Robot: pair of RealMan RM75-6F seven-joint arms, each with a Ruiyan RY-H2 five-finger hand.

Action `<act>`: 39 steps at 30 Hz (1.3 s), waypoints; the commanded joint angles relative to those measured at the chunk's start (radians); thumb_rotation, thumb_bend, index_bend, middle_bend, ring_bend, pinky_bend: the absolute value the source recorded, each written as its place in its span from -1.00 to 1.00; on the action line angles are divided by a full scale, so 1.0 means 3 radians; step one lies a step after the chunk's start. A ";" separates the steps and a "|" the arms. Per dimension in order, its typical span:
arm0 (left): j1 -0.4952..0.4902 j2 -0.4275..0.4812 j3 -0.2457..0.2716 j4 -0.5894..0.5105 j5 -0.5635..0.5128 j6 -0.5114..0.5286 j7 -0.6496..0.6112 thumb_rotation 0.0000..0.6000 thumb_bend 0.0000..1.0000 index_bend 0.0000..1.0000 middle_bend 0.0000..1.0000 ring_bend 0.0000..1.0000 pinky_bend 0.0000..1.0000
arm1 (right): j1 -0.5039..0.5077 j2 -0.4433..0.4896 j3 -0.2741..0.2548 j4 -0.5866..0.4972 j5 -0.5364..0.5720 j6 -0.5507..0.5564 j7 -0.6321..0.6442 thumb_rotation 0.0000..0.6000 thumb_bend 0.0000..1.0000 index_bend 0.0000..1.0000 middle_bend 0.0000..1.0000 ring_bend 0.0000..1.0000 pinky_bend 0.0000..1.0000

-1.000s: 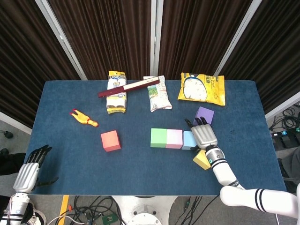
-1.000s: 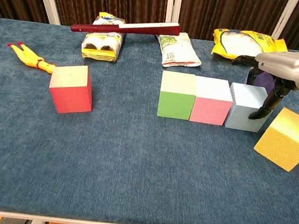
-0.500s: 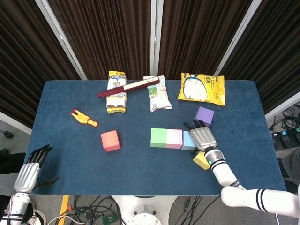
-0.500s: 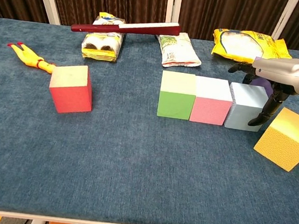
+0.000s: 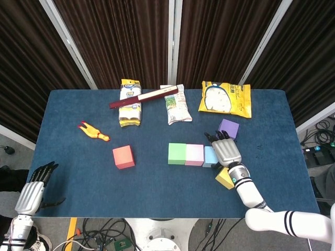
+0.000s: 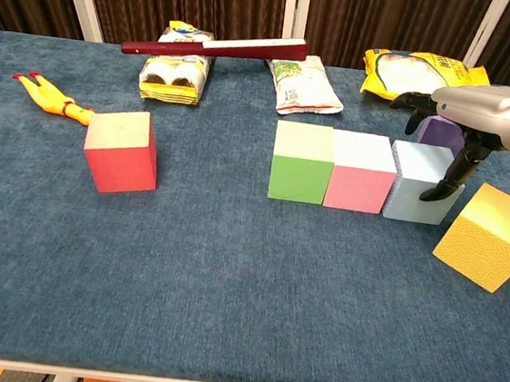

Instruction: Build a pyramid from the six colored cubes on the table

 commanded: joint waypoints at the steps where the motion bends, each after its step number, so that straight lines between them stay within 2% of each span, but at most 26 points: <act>1: 0.0000 0.0000 -0.0001 0.0001 0.0000 0.0001 0.0000 1.00 -1.00 -0.81 -0.94 -1.00 -0.92 | -0.0009 -0.0016 0.0005 0.0007 -0.0045 0.0008 0.0024 1.00 -1.00 -1.00 -0.52 -1.00 -1.00; 6: 0.0002 0.0003 0.0000 0.0002 0.0002 0.0006 -0.0008 1.00 -1.00 -0.81 -0.94 -1.00 -0.92 | -0.0016 -0.0054 0.0003 0.0039 -0.0098 0.0021 0.0031 1.00 -1.00 -1.00 -0.36 -1.00 -1.00; 15: 0.0000 -0.0001 -0.0002 0.0004 0.0006 0.0009 -0.0004 1.00 -1.00 -0.81 -0.94 -1.00 -0.92 | -0.0036 -0.0078 0.0014 0.0058 -0.0123 0.0046 0.0030 1.00 -1.00 -1.00 -0.27 -1.00 -1.00; 18: 0.0001 -0.0001 0.0001 0.0000 0.0006 0.0009 0.0002 1.00 -1.00 -0.81 -0.94 -1.00 -0.92 | -0.0040 -0.0062 0.0010 0.0042 -0.0119 0.0015 0.0041 1.00 -1.00 -1.00 -0.37 -1.00 -1.00; 20: 0.0001 0.0002 0.0001 -0.0005 0.0007 0.0011 0.0007 1.00 -1.00 -0.81 -0.94 -1.00 -0.92 | -0.0046 -0.0057 0.0013 0.0041 -0.0130 0.0012 0.0054 1.00 -1.00 -1.00 -0.53 -1.00 -1.00; 26: 0.0001 0.0004 0.0000 -0.0015 0.0008 0.0013 0.0019 1.00 -1.00 -0.81 -0.94 -1.00 -0.92 | -0.0053 -0.0038 0.0009 0.0031 -0.0140 -0.0011 0.0062 1.00 -1.00 -1.00 -0.78 -1.00 -1.00; 33: -0.0004 0.0006 -0.0003 -0.0018 0.0008 0.0010 0.0021 1.00 -1.00 -0.81 -0.94 -1.00 -0.92 | -0.0075 -0.0008 0.0016 0.0007 -0.0199 -0.0013 0.0115 1.00 -1.00 -1.00 -0.88 -1.00 -1.00; 39: -0.0009 0.0014 -0.0004 -0.0036 0.0017 0.0014 0.0039 1.00 -1.00 -0.81 -0.94 -1.00 -0.92 | -0.0135 0.0093 0.0012 -0.0097 -0.0384 0.0004 0.0241 1.00 -1.00 -1.00 -0.88 -1.00 -1.00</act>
